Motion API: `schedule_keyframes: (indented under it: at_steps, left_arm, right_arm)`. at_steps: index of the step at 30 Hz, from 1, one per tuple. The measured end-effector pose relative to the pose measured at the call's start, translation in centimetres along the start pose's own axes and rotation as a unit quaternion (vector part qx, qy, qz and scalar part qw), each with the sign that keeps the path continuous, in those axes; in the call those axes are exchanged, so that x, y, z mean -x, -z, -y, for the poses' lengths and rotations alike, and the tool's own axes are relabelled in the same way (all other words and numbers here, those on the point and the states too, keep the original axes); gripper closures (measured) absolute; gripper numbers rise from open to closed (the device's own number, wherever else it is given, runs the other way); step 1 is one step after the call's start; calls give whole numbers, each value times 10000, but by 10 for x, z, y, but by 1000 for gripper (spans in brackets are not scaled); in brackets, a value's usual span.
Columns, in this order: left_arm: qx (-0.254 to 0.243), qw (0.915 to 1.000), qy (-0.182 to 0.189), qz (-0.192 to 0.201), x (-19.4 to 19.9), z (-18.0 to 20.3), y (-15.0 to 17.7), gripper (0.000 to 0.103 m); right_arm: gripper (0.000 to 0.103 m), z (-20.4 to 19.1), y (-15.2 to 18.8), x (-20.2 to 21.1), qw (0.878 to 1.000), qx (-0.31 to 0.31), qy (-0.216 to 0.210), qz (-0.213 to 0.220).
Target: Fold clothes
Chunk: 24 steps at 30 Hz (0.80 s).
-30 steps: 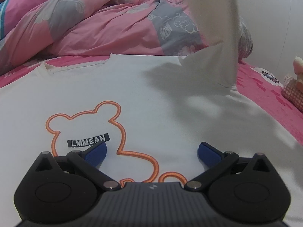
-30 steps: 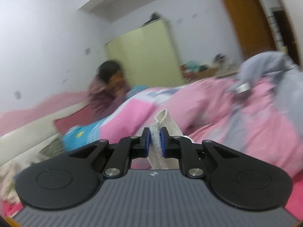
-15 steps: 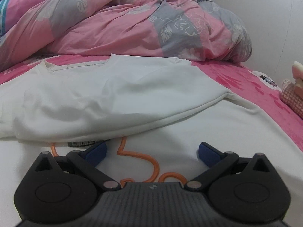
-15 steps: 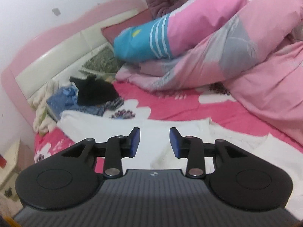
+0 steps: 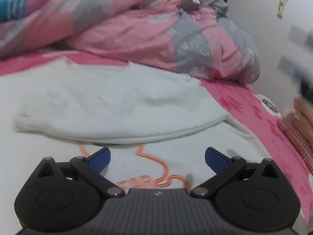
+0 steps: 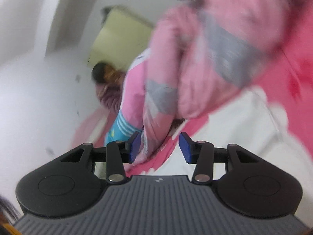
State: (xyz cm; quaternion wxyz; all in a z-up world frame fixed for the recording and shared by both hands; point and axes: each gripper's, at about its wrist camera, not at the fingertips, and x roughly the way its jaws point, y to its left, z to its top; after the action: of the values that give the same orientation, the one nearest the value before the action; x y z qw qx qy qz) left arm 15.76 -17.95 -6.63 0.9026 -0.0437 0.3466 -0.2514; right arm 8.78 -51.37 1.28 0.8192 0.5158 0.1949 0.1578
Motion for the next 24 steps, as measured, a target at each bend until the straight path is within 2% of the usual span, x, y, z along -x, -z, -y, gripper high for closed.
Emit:
schedule_keyframes:
  at_steps: [2,4,6,8,9,11,12,13,15,17,18,20,24]
  left_arm:
    - [30,9996,-245,121,18,-15,-5,0]
    - [302,9975,-615,172,20,-42,-11,0]
    - [574,9932,-984,223,23,-69,-17,1]
    - [874,9874,-1295,240,23,-96,-23,10]
    - [1054,9853,-1336,167,16,-109,-27,12]
    - [1315,9815,-1395,-15,0,-131,-32,25]
    - [1401,9802,-1397,-85,-8,-138,-34,28]
    - [1454,9792,-1411,-99,-14,-143,-36,31]
    - [1387,9790,-1493,23,-20,-144,-40,46]
    - [1281,9798,-1532,61,-24,-141,-42,80]
    - [1211,9803,-1558,48,-27,-139,-42,87]
    - [1074,9801,-1664,112,-25,-137,-41,97]
    - [1137,9768,-1735,532,0,-137,-43,98]
  right_arm:
    - [60,50,14,-4,9965,-823,-161,66]
    - [62,90,29,-12,9912,-1309,-138,151]
    - [62,114,39,-19,9902,-1375,59,231]
    - [63,130,46,-24,9903,-1310,275,367]
    - [63,137,47,-25,9901,-1295,295,464]
    - [63,148,48,-26,9892,-1286,231,668]
    - [63,153,48,-25,9887,-1275,179,767]
    - [63,157,48,-24,9882,-1258,134,860]
    - [63,165,49,-18,9875,-1200,64,1016]
    - [64,167,48,-13,9883,-1056,41,1099]
    - [64,166,47,-12,9895,-907,99,1122]
    - [64,162,46,-9,9911,-609,214,1168]
    - [67,164,45,-5,9908,-446,307,1238]
